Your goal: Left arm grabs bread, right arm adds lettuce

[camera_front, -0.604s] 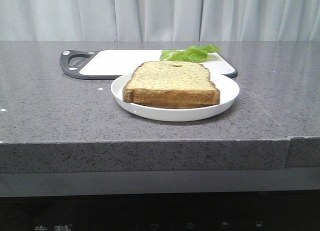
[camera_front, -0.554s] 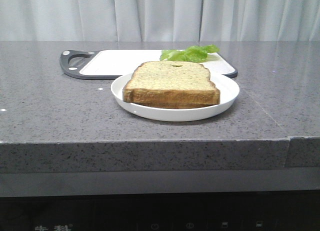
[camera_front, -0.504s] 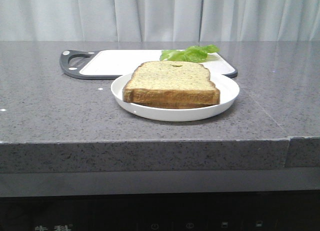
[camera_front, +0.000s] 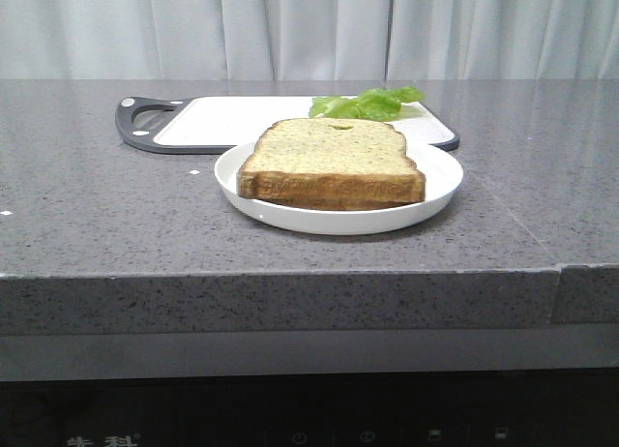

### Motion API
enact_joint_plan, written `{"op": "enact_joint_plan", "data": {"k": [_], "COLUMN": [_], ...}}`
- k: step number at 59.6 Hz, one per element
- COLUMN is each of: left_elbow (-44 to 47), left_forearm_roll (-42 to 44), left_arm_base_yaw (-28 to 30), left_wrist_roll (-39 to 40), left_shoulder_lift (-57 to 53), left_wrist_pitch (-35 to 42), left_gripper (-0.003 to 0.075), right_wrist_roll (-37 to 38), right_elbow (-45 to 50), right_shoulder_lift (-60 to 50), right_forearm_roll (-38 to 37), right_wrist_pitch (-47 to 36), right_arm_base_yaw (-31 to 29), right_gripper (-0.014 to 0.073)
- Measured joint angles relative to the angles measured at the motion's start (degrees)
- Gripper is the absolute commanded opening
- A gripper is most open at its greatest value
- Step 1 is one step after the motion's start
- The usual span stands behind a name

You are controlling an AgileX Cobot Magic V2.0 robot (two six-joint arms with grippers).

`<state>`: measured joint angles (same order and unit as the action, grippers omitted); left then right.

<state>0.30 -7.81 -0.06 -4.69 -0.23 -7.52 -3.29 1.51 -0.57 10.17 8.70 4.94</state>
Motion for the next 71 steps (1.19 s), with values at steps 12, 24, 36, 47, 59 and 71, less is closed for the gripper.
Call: {"op": "enact_joint_plan", "data": {"k": [12, 24, 36, 47, 59, 71], "left_elbow": [0.00, 0.00, 0.00, 0.00, -9.01, -23.56], "left_forearm_roll": [0.00, 0.00, 0.00, 0.00, 1.81, 2.85], "left_arm_base_yaw": [0.00, 0.00, 0.00, 0.00, 0.00, 0.00], "left_wrist_roll": [0.00, 0.00, 0.00, 0.00, 0.00, 0.00], "left_shoulder_lift": [0.00, 0.00, 0.00, 0.00, 1.89, 17.66], "left_wrist_pitch": [0.00, 0.00, 0.00, 1.67, -4.76, -10.70], "left_gripper": [-0.0020, -0.0020, -0.0020, -0.0021, -0.0021, -0.0020], "right_wrist_roll": [0.00, 0.00, 0.00, 0.00, 0.00, 0.00], "right_elbow": [0.00, 0.00, 0.00, 0.00, -6.57, -21.15], "right_shoulder_lift": [0.00, 0.00, 0.00, 0.00, 0.15, 10.12], "right_forearm_roll": [0.00, 0.00, 0.00, 0.00, -1.16, -3.97], "right_wrist_pitch": [0.00, 0.00, 0.00, -0.67, 3.57, 8.57], "right_arm_base_yaw": [0.00, 0.00, 0.00, 0.00, 0.00, 0.00], "right_gripper": [-0.0061, -0.0061, -0.0061, -0.0061, -0.0061, -0.0061]}}
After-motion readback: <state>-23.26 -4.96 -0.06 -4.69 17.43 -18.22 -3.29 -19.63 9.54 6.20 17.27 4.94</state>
